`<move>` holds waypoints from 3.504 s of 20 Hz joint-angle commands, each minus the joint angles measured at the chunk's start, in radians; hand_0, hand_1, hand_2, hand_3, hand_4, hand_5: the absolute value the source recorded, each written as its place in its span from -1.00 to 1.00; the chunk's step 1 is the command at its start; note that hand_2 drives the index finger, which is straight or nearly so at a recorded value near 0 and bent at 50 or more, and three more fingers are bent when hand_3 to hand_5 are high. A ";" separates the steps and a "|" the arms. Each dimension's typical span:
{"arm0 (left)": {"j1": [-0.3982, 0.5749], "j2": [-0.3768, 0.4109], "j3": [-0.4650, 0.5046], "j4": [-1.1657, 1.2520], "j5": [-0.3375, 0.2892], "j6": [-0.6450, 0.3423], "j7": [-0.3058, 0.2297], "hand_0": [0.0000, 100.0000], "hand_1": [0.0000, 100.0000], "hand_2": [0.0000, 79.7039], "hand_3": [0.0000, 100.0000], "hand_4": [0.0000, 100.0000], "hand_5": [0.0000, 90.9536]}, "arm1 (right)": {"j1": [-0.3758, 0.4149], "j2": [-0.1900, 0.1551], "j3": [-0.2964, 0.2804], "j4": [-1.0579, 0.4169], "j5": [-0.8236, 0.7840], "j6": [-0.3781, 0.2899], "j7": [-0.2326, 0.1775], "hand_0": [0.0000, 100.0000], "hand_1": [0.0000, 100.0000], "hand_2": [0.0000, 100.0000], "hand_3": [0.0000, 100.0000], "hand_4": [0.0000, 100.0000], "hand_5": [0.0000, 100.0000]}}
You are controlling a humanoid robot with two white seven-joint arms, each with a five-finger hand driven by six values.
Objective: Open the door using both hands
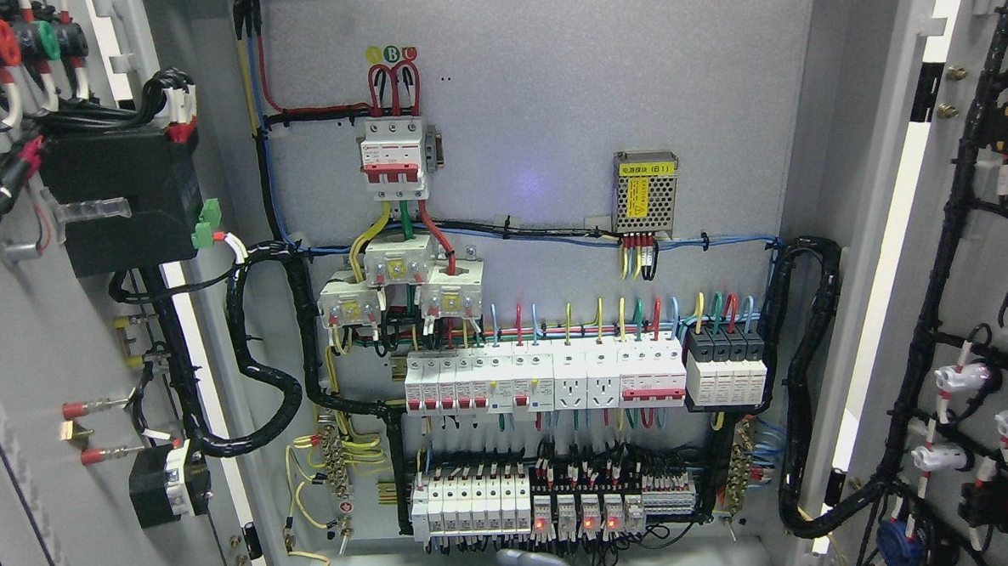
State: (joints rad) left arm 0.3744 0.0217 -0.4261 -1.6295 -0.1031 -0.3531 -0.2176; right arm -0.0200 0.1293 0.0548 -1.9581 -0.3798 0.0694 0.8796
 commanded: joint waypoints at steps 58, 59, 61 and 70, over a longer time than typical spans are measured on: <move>-0.080 0.066 0.846 -0.357 0.247 -0.759 0.007 0.67 -0.58 -1.00 -1.00 -1.00 -1.00 | 0.180 -0.002 -0.651 -0.068 -0.237 -0.385 -0.218 -1.00 -1.00 -1.00 -1.00 -1.00 -1.00; -0.087 0.075 0.849 -0.337 0.247 -0.759 0.006 0.67 -0.58 -1.00 -1.00 -1.00 -1.00 | 0.180 0.000 -0.653 -0.070 -0.237 -0.385 -0.218 -1.00 -1.00 -1.00 -1.00 -1.00 -1.00; -0.097 0.089 0.851 -0.293 0.247 -0.758 0.004 0.67 -0.58 -1.00 -1.00 -1.00 -1.00 | 0.180 -0.002 -0.676 -0.068 -0.237 -0.385 -0.218 -1.00 -1.00 -1.00 -1.00 -1.00 -1.00; -0.183 0.175 0.929 -0.164 0.295 -0.748 0.004 0.67 -0.58 -1.00 -1.00 -1.00 -1.00 | 0.180 -0.002 -0.716 -0.068 -0.238 -0.385 -0.218 -1.00 -1.00 -1.00 -1.00 -1.00 -1.00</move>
State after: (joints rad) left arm 0.2373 0.1075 0.3930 -1.9265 0.1560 -0.7718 -0.2134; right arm 0.1598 0.1277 -0.5946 -2.0316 -0.6152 -0.3157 0.6653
